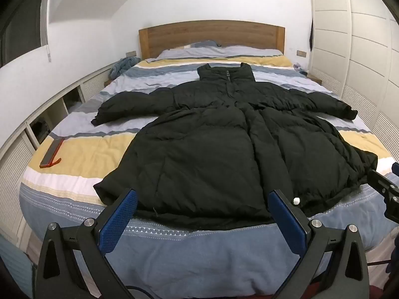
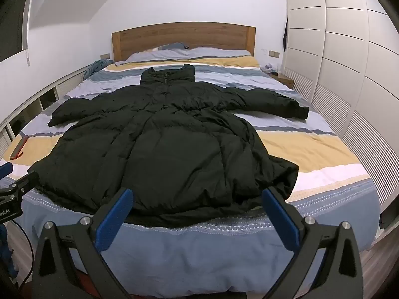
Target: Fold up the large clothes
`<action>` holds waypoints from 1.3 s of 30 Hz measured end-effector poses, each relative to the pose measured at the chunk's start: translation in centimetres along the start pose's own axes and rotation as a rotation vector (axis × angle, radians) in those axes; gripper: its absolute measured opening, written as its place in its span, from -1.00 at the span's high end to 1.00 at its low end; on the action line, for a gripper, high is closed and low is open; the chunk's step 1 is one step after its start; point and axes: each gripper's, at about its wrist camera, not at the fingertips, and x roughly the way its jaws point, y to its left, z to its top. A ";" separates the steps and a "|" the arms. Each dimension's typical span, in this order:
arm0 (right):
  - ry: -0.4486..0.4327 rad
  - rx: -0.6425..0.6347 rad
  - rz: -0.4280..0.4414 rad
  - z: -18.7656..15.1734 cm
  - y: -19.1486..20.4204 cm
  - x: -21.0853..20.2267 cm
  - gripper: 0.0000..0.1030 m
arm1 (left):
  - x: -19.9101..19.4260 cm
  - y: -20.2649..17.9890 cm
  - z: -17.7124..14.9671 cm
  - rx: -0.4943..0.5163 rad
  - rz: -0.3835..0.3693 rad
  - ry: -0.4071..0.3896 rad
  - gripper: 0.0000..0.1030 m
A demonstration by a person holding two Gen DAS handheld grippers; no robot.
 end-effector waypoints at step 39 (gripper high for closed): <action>-0.014 -0.023 -0.029 0.0 -0.2 -0.7 -1.00 | -0.3 0.1 -0.3 -0.015 0.007 0.001 -0.99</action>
